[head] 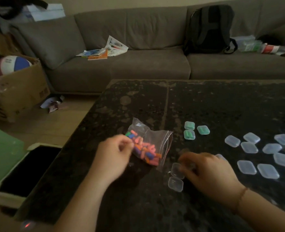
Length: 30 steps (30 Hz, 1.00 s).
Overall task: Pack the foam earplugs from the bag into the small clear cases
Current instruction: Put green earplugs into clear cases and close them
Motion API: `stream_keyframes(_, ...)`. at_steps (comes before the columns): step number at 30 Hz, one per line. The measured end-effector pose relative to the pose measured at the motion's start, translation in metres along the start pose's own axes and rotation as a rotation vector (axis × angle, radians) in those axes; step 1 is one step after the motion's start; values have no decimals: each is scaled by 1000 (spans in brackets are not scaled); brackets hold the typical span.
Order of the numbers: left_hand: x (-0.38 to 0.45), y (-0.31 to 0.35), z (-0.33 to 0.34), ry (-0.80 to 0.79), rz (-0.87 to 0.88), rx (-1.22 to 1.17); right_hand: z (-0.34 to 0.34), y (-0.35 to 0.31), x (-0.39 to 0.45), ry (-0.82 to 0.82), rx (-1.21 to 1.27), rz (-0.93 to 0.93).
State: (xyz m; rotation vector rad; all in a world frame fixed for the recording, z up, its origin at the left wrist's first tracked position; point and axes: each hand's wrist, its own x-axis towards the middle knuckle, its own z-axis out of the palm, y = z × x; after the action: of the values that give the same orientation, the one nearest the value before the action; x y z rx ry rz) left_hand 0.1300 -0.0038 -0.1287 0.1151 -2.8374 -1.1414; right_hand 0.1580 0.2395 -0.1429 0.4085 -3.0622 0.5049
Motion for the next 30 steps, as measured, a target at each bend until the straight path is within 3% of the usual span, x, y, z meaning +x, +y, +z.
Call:
stream_keyframes(2,16,-13,-6,143,-71,61,-2,3,4,87,-69,-25)
stream_keyframes(4,29,-25,-3,132,-128,58,-7,3,12,179,-79,-49)
stream_keyframes(8,39,-28,9,10,-149,1,-5,-7,41,-13,-196,9)
stream_keyframes(12,41,-25,16,-27,-111,50,1,-23,66,-136,214,110)
stream_keyframes(14,42,-25,20,-34,-101,73,6,-27,72,-122,281,159)
stream_keyframes(17,43,-24,25,12,-125,91,16,-24,82,-44,102,153)
stream_keyframes(21,43,-28,29,73,-172,171,16,-18,91,-28,181,238)
stream_keyframes(24,43,-28,28,49,-166,107,11,-11,87,16,244,150)
stream_keyframes(27,44,-33,22,-98,-153,-91,5,-1,85,43,-31,-10)
stream_keyframes(30,43,-37,21,-181,-97,-23,1,2,91,-22,-171,-129)
